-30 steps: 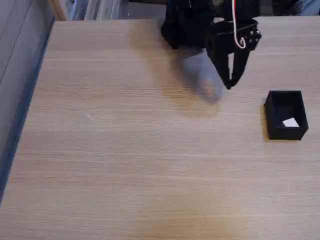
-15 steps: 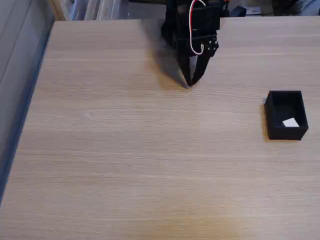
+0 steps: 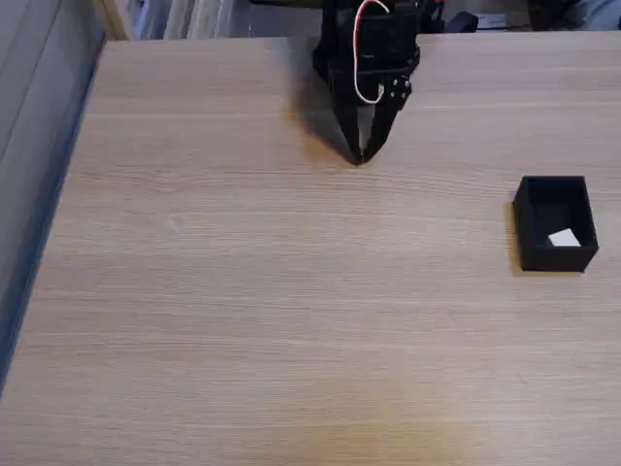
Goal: Pick a white block and place it in the black box.
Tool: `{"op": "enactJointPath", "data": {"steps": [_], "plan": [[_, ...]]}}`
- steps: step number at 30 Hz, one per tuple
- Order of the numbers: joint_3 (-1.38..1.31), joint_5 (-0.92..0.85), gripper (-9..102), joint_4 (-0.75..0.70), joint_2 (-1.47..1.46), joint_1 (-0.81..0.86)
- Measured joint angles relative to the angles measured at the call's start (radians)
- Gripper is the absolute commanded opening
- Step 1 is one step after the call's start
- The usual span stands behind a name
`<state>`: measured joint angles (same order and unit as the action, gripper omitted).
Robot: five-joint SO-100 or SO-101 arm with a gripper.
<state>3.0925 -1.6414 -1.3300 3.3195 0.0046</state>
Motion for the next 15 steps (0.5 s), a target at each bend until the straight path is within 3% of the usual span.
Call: {"op": "enactJointPath", "data": {"steps": [15], "plan": [[0.000,0.032,0,-0.011,0.006,-0.008]]}}
